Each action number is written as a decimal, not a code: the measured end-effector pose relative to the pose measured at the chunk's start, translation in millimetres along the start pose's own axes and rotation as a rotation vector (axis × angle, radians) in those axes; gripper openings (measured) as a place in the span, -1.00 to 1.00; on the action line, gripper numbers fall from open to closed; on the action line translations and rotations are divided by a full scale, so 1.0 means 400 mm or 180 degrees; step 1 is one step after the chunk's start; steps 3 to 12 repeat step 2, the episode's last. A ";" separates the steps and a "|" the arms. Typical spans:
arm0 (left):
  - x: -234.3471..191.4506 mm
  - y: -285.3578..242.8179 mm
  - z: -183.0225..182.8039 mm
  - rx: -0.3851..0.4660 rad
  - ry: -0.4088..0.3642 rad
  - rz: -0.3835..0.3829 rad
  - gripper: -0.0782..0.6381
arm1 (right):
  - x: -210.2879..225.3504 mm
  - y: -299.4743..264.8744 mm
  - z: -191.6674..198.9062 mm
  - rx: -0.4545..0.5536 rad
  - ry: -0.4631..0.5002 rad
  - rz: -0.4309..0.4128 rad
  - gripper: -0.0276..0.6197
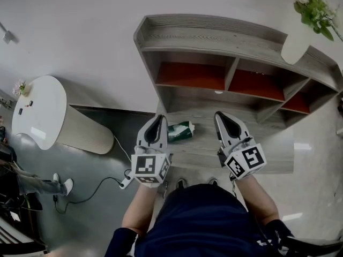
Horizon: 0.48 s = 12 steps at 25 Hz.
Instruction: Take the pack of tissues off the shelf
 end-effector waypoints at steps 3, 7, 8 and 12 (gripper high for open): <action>0.001 0.005 0.004 -0.0011 0.0011 0.0008 -0.70 | -0.004 0.004 0.000 -0.0005 0.0001 0.0004 -0.87; 0.001 0.005 0.004 -0.0011 0.0011 0.0008 -0.70 | -0.004 0.004 0.000 -0.0005 0.0001 0.0004 -0.87; 0.001 0.005 0.004 -0.0011 0.0011 0.0008 -0.70 | -0.004 0.004 0.000 -0.0005 0.0001 0.0004 -0.87; 0.001 0.005 0.004 -0.0011 0.0011 0.0008 -0.70 | -0.004 0.004 0.000 -0.0005 0.0001 0.0004 -0.87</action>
Point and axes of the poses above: the fingertips, and each gripper's own axes: y backward along the fingers, x to its right, z out of its underside, the point moved 9 cm from there along y, backward along the fingers, and after that the axes turned 9 degrees about z, right-handed, at the moved point
